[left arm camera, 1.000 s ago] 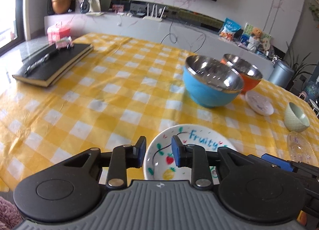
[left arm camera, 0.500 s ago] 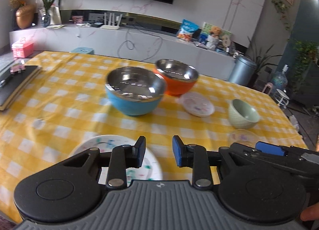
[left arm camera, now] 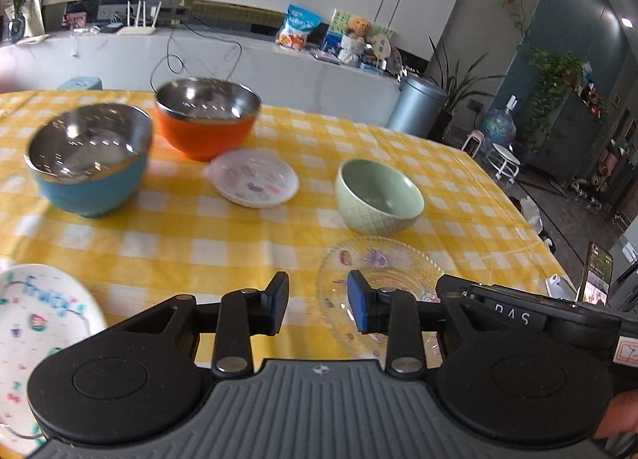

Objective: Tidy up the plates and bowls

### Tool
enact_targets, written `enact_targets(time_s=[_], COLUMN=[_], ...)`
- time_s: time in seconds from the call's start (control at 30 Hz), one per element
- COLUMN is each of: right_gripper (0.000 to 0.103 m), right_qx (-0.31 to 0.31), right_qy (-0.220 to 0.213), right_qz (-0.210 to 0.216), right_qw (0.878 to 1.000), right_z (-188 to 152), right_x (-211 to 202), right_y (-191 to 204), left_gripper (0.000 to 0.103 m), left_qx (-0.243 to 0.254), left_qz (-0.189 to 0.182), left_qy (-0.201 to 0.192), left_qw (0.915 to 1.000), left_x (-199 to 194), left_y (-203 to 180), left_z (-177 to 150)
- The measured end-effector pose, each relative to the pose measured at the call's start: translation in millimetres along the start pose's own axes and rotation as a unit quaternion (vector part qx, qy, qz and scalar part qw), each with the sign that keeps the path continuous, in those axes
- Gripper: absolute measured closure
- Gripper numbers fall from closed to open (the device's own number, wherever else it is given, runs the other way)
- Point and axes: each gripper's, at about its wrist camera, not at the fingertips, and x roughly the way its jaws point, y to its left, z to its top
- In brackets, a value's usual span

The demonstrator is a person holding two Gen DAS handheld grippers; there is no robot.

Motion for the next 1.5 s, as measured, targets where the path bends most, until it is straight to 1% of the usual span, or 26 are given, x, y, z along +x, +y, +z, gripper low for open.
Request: enact_targets(time_s=[0.17,0.33,0.53,0.57,0.73,0.8,0.87,0.93,1.0,1.03,1.3,1.5], right_gripper=[0.050,0.050,0.050,0.052,0.058,0.065,0.072,0.074,0.075,0.077,0.084,0.086], right_qx=[0.020,0.029,0.068,0.070,0.069,0.067,0.064,0.059,0.060,0.060,0.075,0.064], right_qy=[0.021,0.036,0.058,0.061,0.060,0.058,0.058,0.056,0.054,0.053,0.051,0.053], right_qz=[-0.012,-0.021,-0.004,-0.005,-0.008,-0.010,-0.011,-0.013,-0.015,-0.017,-0.013,0.002], right_qw=[1.000,0.999,0.996,0.996,0.996,0.996,0.996,0.997,0.997,0.997,0.996,0.997], right_z=[1.3,2.2,1.3,1.1,0.5,0.6,0.3,-0.2,-0.7,-0.8,-0.7,-3.2], right_x=[20.2,35.7,48.3,49.5,50.0,50.4,50.6,50.5,50.0,49.7,45.5,40.6], right_y=[-14.2,-17.8,-25.1,-25.5,-25.5,-24.7,-23.6,-22.6,-22.7,-22.9,-24.6,-14.9], left_gripper=[0.066,0.066,0.066,0.066,0.066,0.067,0.073,0.079,0.082,0.084,0.084,0.085], left_qx=[0.001,-0.008,-0.010,-0.012,-0.014,-0.012,-0.012,-0.010,-0.009,-0.007,-0.013,-0.020], left_qz=[0.006,0.010,0.006,0.006,0.004,0.004,0.002,0.006,0.008,0.011,0.019,0.027], left_qy=[0.016,0.027,0.039,0.041,0.039,0.039,0.040,0.041,0.041,0.039,0.040,0.034], left_qw=[0.9999,0.9996,0.9992,0.9991,0.9991,0.9992,0.9991,0.9991,0.9991,0.9991,0.9990,0.9989], left_x=[26.3,37.6,48.6,49.8,52.5,53.4,54.4,54.7,54.6,54.6,50.7,39.9], left_y=[-10.5,-10.4,-11.0,-10.1,-8.8,-9.9,-9.8,-10.2,-9.8,-9.8,-6.3,3.5], left_z=[-5.1,-8.9,-11.3,-11.7,-11.6,-11.3,-11.0,-11.0,-10.9,-10.8,-9.0,-8.6])
